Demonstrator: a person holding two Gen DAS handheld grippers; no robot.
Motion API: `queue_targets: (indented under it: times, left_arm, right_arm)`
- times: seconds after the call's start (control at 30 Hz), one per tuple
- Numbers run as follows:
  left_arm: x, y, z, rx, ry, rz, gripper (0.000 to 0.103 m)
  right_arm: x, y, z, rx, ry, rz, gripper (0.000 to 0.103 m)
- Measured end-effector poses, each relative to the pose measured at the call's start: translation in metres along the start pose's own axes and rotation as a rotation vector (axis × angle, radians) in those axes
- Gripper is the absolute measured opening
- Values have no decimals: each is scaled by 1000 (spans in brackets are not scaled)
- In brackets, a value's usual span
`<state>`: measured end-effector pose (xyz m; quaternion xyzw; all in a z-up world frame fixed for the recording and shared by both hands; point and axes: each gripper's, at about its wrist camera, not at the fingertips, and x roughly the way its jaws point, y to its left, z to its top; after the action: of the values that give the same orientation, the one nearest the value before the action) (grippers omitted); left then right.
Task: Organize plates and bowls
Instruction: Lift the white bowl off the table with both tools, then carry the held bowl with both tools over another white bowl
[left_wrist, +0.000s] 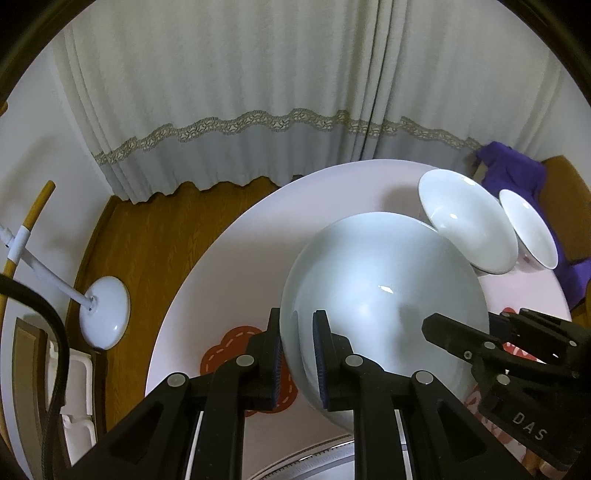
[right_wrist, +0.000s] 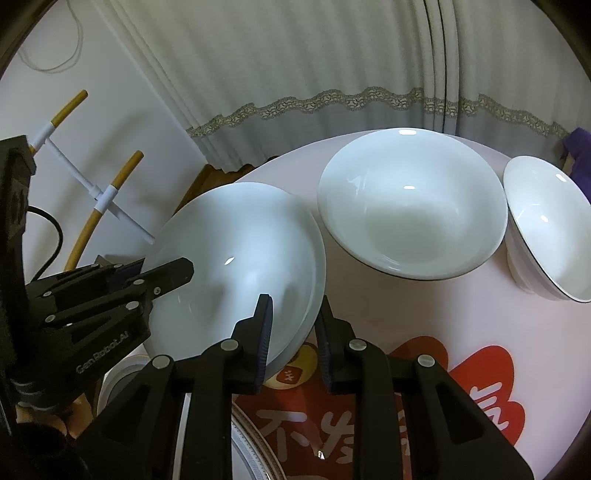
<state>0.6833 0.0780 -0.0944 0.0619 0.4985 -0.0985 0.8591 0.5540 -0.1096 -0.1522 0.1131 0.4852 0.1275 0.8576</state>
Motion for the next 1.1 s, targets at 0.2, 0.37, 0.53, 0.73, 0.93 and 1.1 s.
queue_targets:
  times: [0.2, 0.37, 0.53, 0.73, 0.93, 1.1]
  left_arm:
    - [-4, -9, -2, 22, -10, 79, 51]
    - [-8, -7, -2, -20, 14, 131, 55]
    - [-30, -9, -3, -43, -36, 213, 60]
    - [-46, -52, 9, -4, -3, 199, 60]
    - [-61, -92, 44, -9, 68, 114, 60]
    - [-51, -136, 78, -66, 140, -21, 60]
  right_arm:
    - [-1, 0, -2, 6, -3, -4, 28]
    - [-5, -1, -5, 14, 1, -10, 35]
    - [-21, -5, -8, 4, -27, 10, 42]
    - [-39, -21, -7, 8, 8, 56, 42]
    - [-68, -53, -2, 93, 79, 65, 44]
    - [-97, -85, 16, 159, 103, 0, 44]
